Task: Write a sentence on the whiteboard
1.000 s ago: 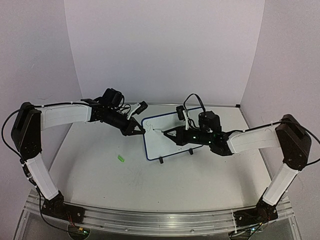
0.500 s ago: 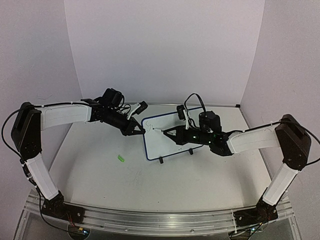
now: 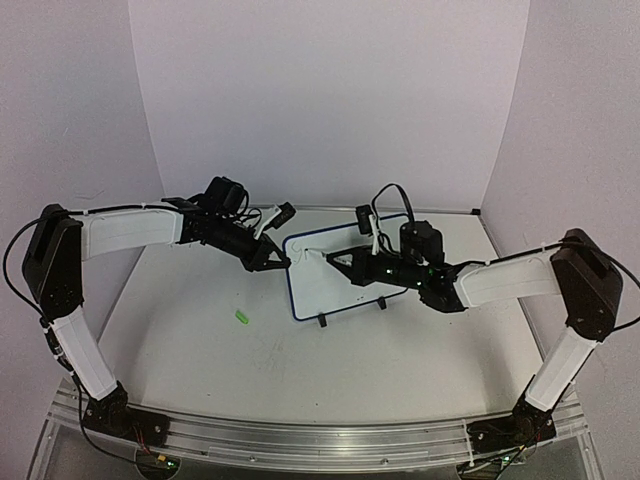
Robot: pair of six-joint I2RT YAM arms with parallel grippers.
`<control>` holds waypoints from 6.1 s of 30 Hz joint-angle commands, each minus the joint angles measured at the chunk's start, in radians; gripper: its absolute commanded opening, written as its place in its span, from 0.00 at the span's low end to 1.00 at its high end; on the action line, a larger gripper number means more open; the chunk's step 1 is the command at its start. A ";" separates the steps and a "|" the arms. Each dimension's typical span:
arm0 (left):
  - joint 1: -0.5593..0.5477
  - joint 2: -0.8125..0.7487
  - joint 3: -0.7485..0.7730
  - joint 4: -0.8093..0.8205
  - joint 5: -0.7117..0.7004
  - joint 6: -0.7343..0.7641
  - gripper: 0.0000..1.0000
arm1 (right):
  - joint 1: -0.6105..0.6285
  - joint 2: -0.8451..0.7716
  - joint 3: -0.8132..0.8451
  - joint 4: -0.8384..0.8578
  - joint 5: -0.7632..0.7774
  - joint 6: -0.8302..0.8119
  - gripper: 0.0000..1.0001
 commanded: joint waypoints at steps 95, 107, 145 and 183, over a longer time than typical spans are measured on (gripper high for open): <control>-0.026 -0.006 0.005 -0.058 -0.058 0.057 0.00 | -0.006 -0.056 -0.160 0.171 0.112 0.094 0.00; -0.026 -0.009 0.006 -0.059 -0.059 0.057 0.00 | -0.006 -0.111 -0.145 0.169 0.130 0.078 0.00; -0.027 -0.003 0.007 -0.061 -0.062 0.060 0.00 | -0.004 -0.098 -0.178 0.172 0.091 0.103 0.00; -0.028 0.005 0.009 -0.061 -0.058 0.060 0.00 | 0.003 -0.078 -0.107 0.159 0.142 0.079 0.00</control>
